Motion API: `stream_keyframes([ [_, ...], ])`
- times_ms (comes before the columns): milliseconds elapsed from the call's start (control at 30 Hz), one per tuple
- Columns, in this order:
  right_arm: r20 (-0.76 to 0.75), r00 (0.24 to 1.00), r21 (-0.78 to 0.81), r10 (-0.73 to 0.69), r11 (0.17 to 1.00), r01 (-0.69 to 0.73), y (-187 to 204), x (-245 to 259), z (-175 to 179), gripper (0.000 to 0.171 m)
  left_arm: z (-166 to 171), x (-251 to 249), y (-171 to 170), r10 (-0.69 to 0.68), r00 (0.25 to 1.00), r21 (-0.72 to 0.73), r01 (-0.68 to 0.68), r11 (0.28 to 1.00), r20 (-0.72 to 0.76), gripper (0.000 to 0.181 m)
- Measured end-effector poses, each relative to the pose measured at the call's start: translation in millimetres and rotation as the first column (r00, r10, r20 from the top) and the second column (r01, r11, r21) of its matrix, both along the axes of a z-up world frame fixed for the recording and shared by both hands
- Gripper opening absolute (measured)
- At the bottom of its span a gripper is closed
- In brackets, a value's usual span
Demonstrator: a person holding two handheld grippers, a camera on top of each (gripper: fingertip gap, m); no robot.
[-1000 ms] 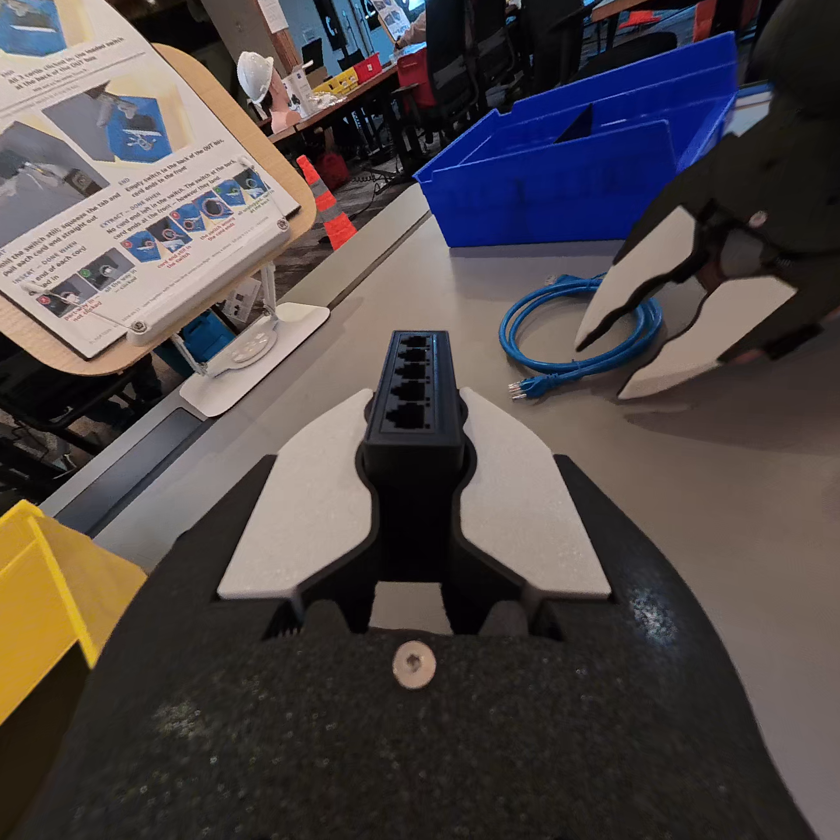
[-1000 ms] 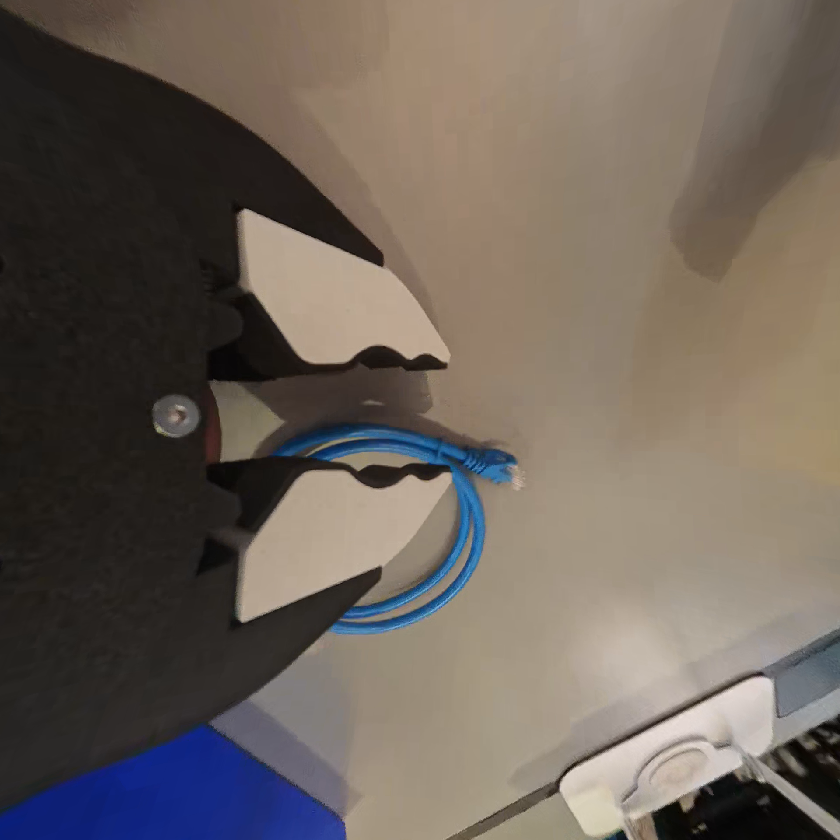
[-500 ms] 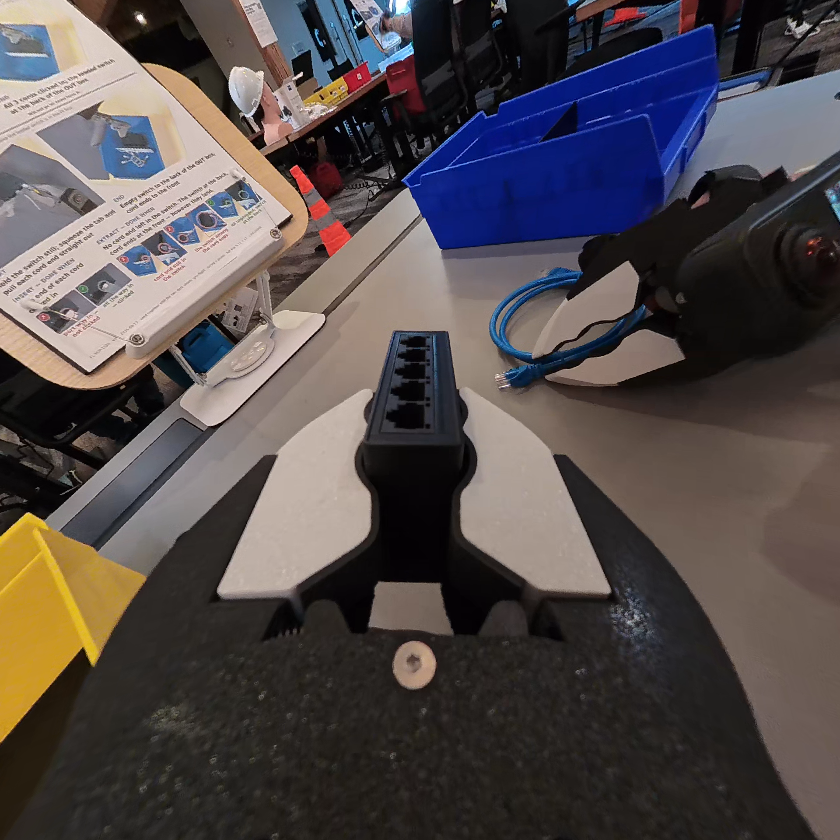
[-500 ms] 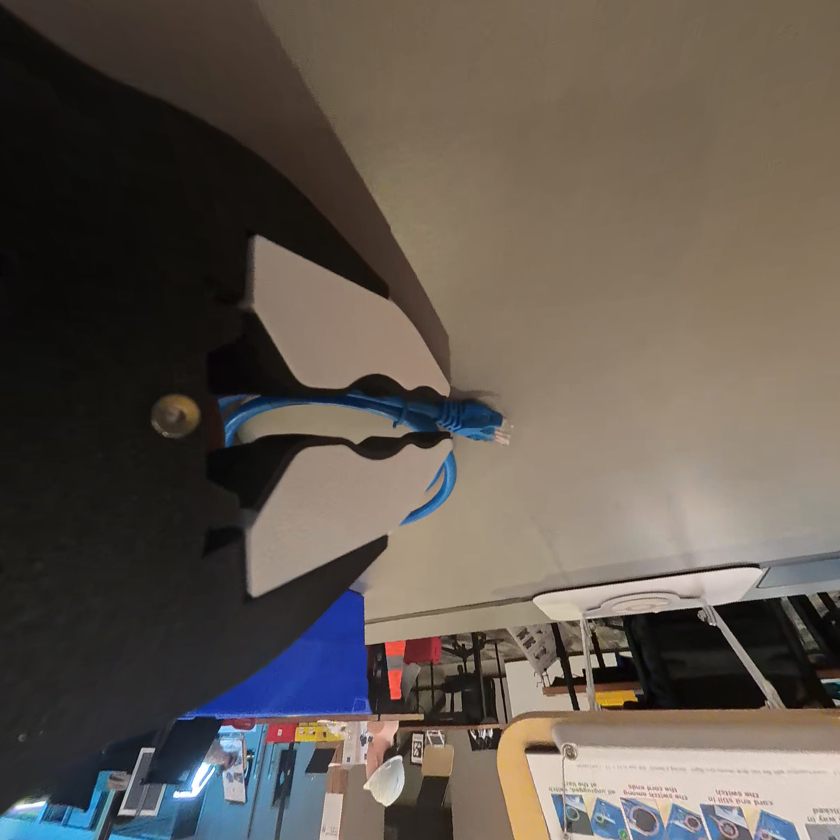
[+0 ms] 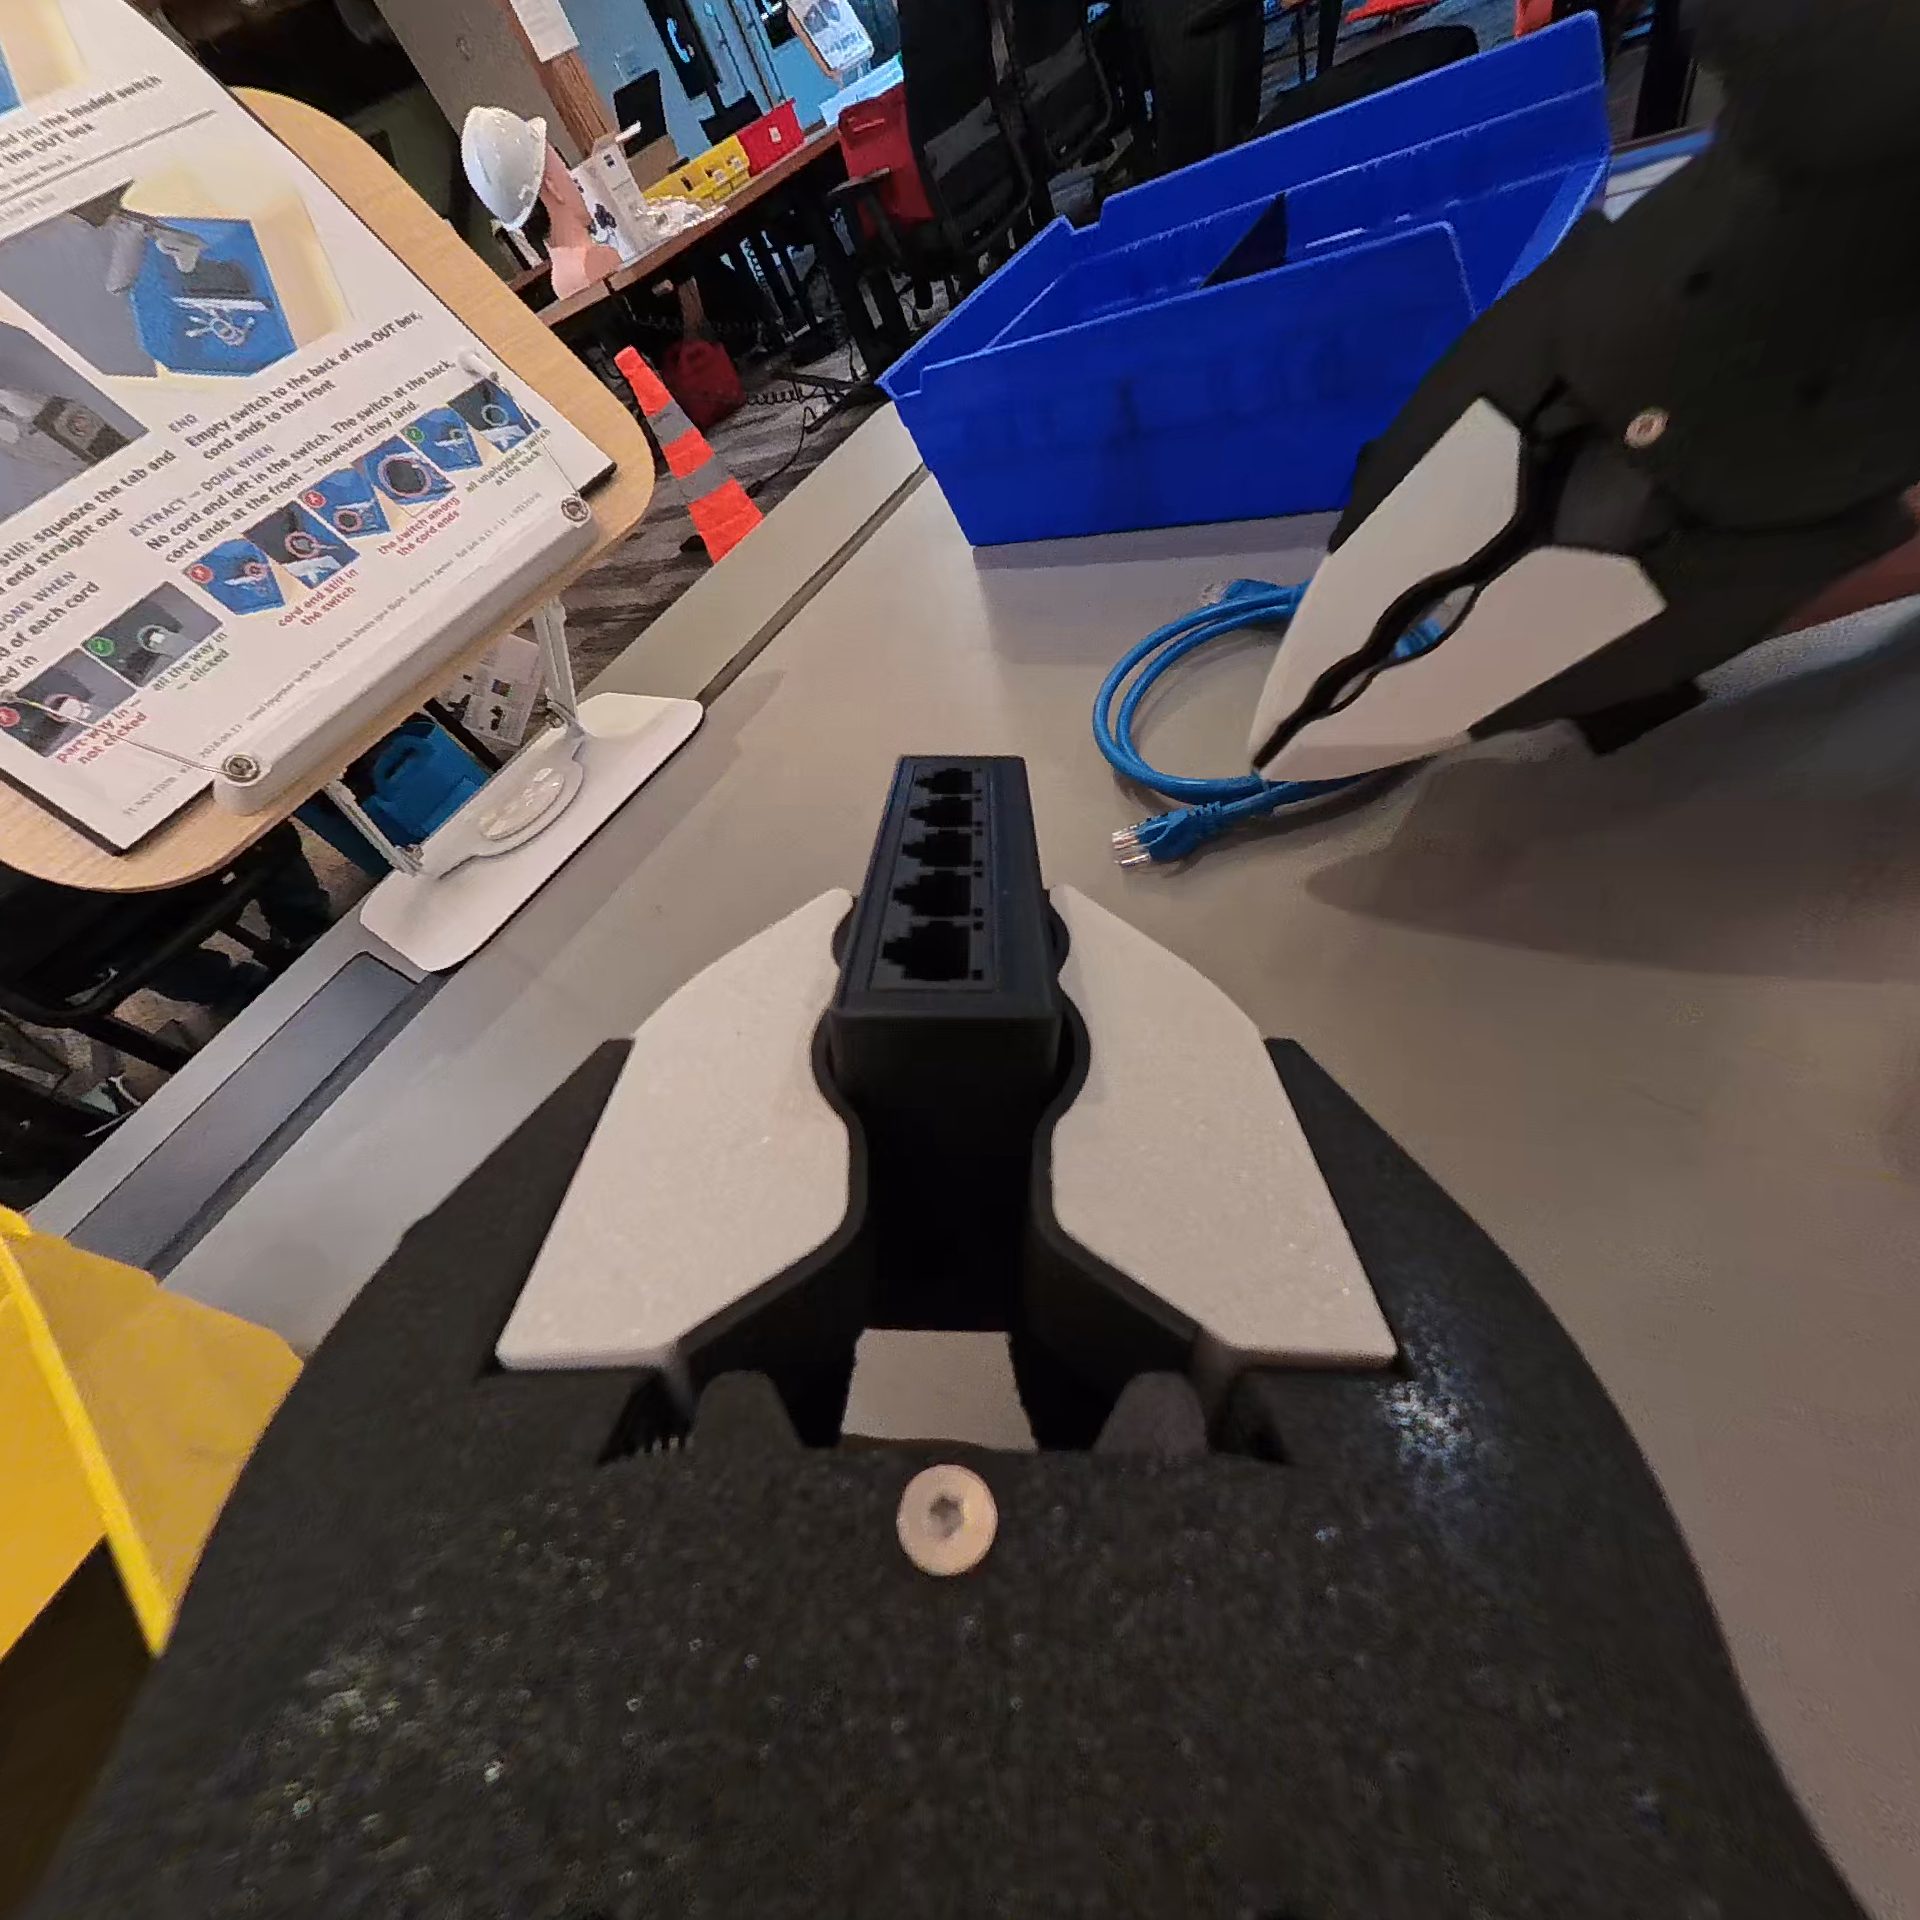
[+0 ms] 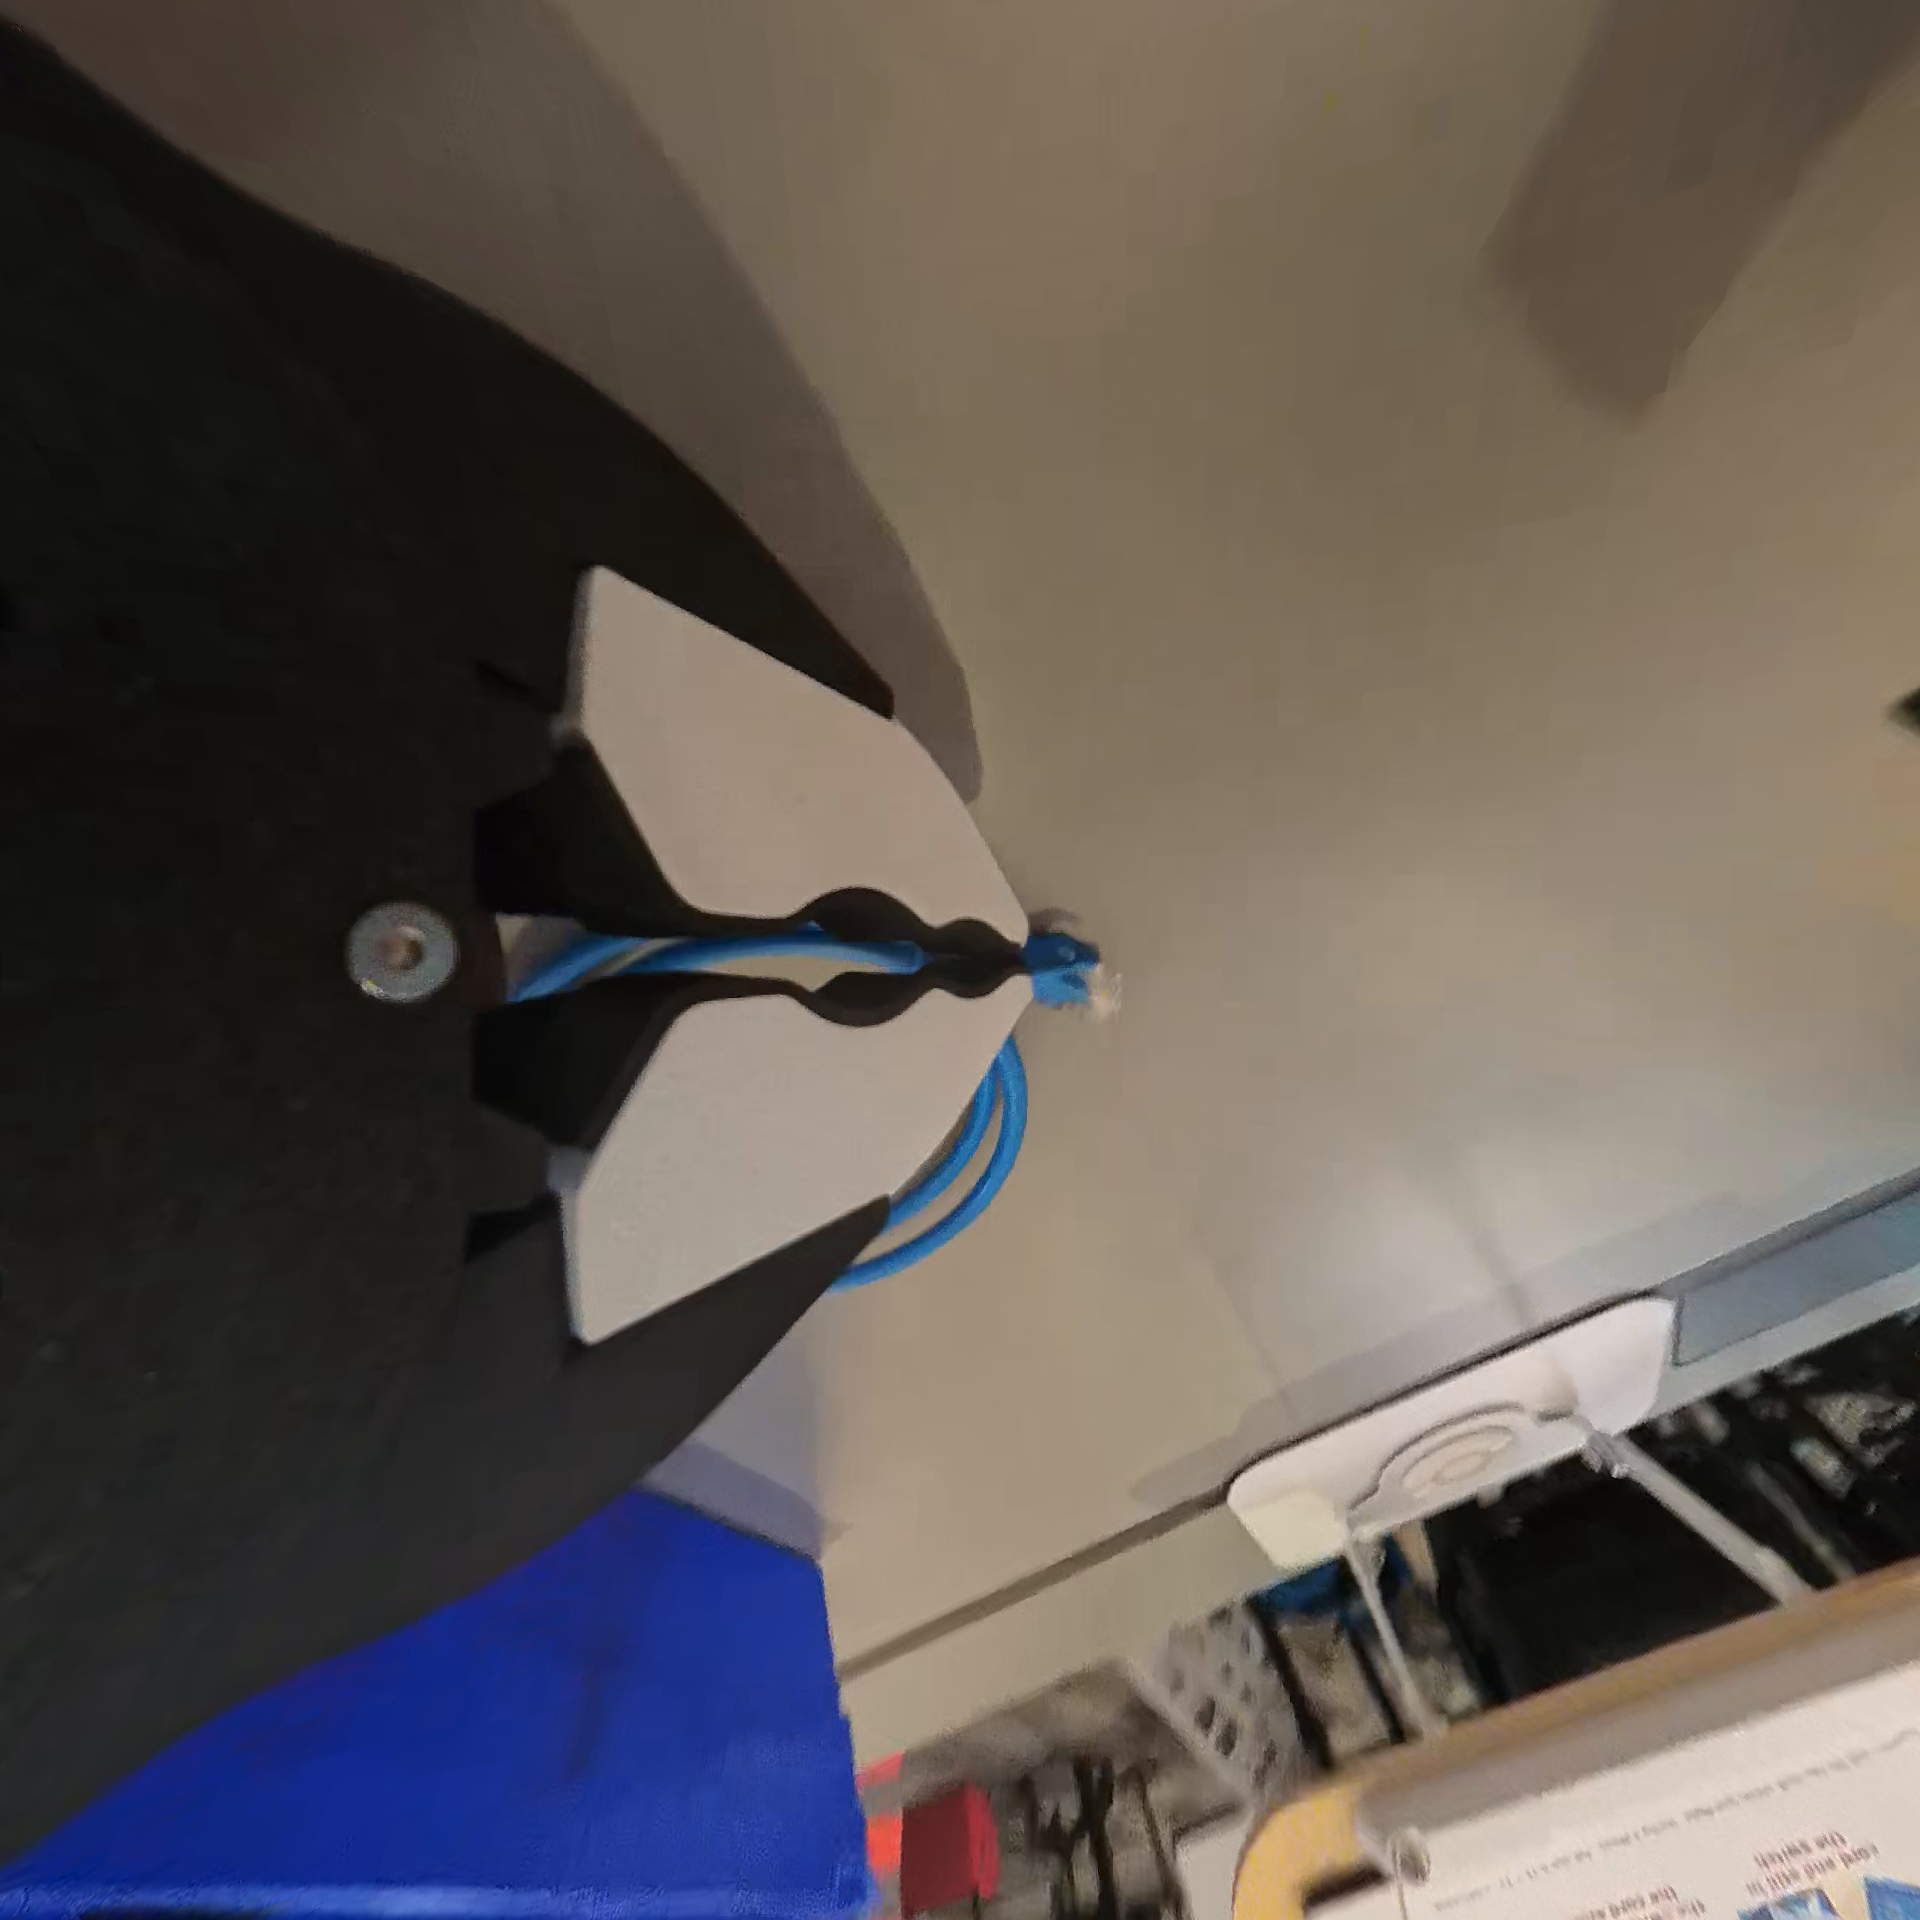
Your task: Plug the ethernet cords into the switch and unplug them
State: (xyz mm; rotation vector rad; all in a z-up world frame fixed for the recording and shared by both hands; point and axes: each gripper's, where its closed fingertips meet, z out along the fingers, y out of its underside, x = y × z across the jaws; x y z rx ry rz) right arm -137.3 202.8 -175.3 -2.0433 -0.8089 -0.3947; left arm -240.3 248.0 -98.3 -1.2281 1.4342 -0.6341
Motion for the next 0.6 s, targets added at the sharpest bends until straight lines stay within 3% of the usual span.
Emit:
stream_keyframes([
  [100, -0.087, 0.996, -0.059, -0.021, 0.998, 0.016, -7, 1, -2, 0.0, -2, 1, -1, 0.0, 1.0, 0.0, 0.0, 1.0, -0.007, 0.03],
  [133, -0.064, 0.996, -0.075, -0.058, 0.996, 0.053, -7, 9, -7, 0.004, -2, 1, -2, -0.002, 1.0, 0.001, 0.002, 1.0, -0.007, 0.03],
  [200, -0.007, 0.993, -0.064, -0.116, 0.991, 0.115, -4, 21, -13, 0.026, -1, 2, -4, -0.007, 1.0, 0.005, 0.007, 1.0, -0.008, 0.029],
  [300, 0.019, 0.991, -0.086, -0.135, 0.987, 0.136, 0, 22, -18, 0.031, -1, 4, -7, -0.015, 1.0, 0.01, 0.015, 1.0, -0.01, 0.029],
  [367, 0.056, 0.987, -0.103, -0.152, 0.982, 0.157, 4, 25, -25, 0.032, -1, 4, -7, -0.019, 1.0, 0.006, 0.019, 1.0, -0.011, 0.029],
  [500, 0.05, 0.984, -0.125, -0.173, 0.976, 0.178, 10, 27, -29, 0.016, -2, 3, -7, -0.021, 1.0, 0.007, 0.021, 1.0, -0.014, 0.03],
  [600, -0.104, 0.987, -0.147, -0.122, 0.983, 0.106, 4, 10, -20, 0.012, 1, 1, -5, -0.018, 1.0, 0.0, 0.018, 1.0, -0.007, 0.029],
])
